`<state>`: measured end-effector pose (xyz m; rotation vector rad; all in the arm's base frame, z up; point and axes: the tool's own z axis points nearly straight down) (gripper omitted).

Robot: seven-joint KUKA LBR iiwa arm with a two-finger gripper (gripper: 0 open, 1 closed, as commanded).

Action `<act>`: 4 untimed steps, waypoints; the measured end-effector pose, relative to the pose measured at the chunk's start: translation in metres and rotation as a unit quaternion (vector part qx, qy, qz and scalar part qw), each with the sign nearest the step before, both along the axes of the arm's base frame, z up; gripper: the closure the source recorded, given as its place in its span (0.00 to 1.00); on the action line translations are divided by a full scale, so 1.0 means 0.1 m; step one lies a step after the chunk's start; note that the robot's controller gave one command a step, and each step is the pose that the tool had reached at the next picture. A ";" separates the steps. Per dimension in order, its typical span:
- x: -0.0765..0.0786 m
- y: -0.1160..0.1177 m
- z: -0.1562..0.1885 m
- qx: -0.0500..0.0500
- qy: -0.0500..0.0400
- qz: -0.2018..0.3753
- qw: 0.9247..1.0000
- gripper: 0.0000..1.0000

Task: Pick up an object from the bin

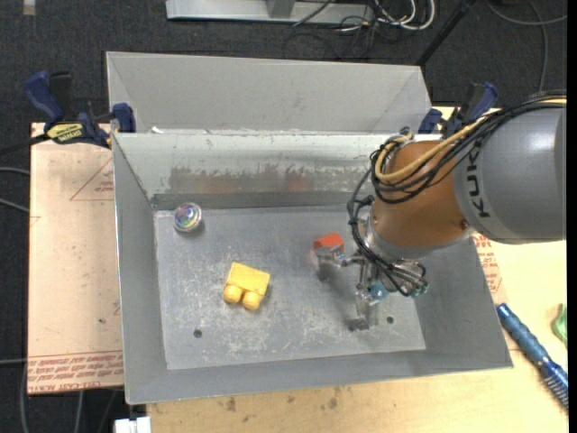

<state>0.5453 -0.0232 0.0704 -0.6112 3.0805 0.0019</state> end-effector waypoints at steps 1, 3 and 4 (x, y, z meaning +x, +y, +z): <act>0.40 -0.82 0.77 -0.003 -0.006 0.007 1.000 0.00; -0.16 -0.71 0.02 0.000 0.000 0.086 0.996 1.00; -0.16 -0.71 0.02 0.000 0.000 0.087 0.996 0.00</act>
Offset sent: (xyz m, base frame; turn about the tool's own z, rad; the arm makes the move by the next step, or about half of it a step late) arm 0.0361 -0.0760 0.0720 -0.0235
